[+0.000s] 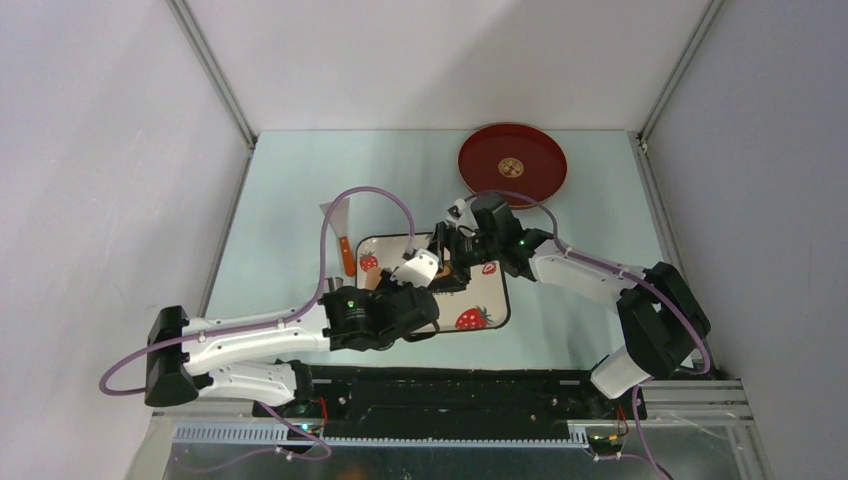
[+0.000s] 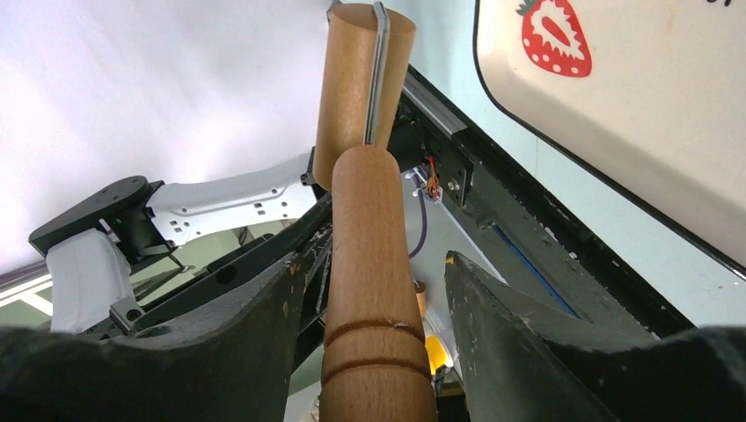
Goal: Roll out the dumpling wrappers from the dough
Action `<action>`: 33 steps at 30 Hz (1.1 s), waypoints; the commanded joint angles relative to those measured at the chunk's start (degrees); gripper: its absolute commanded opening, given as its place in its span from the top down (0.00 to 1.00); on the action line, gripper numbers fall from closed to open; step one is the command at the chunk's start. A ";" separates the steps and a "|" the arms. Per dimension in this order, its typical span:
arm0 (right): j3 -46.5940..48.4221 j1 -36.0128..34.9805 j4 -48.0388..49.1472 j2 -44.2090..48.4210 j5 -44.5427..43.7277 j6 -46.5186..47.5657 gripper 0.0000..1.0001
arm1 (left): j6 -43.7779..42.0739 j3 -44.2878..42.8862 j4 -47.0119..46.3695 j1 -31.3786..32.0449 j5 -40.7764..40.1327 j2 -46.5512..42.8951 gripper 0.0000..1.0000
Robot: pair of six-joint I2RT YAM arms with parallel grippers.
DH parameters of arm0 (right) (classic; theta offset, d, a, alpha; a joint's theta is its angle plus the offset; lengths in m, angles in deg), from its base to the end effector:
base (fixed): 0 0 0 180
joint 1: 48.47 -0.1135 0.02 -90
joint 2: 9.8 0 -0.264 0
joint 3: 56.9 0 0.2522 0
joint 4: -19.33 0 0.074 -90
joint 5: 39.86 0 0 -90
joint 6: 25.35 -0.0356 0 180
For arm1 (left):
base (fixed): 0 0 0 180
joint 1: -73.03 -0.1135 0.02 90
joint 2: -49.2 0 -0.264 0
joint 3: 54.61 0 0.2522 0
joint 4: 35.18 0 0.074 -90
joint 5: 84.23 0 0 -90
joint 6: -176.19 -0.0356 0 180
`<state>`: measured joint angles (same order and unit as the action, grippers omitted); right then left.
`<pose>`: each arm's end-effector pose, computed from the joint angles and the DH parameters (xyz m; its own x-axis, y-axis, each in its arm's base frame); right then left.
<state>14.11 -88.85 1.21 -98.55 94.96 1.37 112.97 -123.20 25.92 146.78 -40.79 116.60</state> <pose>0.2388 0.2361 0.2424 -0.9998 -0.0186 0.0044 -0.0037 0.4155 0.9096 0.0864 -0.2040 0.2773 -0.4677 0.4974 -0.7307 0.3893 0.8581 0.3350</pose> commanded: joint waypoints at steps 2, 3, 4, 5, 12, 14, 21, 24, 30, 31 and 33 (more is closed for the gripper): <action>2.16 -0.03 3.81 0.35 -0.03 -1.93 0.35 | 1.44 -2.29 -1.15 0.90 -4.26 -0.91 1.00; 2.21 0.00 3.78 0.29 -0.05 -2.02 0.35 | 1.52 -2.23 -1.08 1.00 -4.42 -0.97 1.00; 2.19 0.05 4.69 0.22 -0.06 -2.04 0.35 | 1.60 -2.15 -1.03 1.06 -4.41 -1.07 1.00; 2.18 0.09 5.30 -0.09 -0.05 -2.07 0.35 | 1.65 -2.23 -1.07 1.11 -4.48 -1.05 1.00; 2.18 0.12 4.92 -1.62 0.93 -1.83 0.48 | 1.74 -2.00 -0.94 1.53 -4.90 -1.54 1.00; 2.22 0.13 4.98 -1.48 1.07 -1.89 0.54 | 1.92 -1.81 -0.85 1.58 -5.08 -1.54 1.00; 2.18 0.15 1.69 -0.81 1.02 -0.16 0.87 | 2.40 -1.71 -0.42 1.61 -5.50 -0.96 1.00; 2.22 -0.09 1.07 -0.58 1.04 0.67 1.00 | 3.10 -1.40 -0.30 1.69 -6.19 -1.10 1.00; 2.21 -0.35 -0.87 1.08 -0.79 3.05 1.00 | 5.37 -1.72 -0.36 1.73 -5.33 -1.34 0.46; 2.19 -0.38 -1.91 1.32 -1.29 3.55 1.00 | 5.86 -2.22 -0.47 1.74 -5.22 -1.36 0.32; 2.16 -0.33 -3.97 2.28 -3.01 5.58 1.00 | 8.01 -3.62 -0.75 1.66 -4.60 -1.28 0.17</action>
<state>14.44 -88.90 -0.17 -99.86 93.71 3.25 116.73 -123.24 26.68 148.18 -43.50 116.47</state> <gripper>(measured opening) 0.366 0.708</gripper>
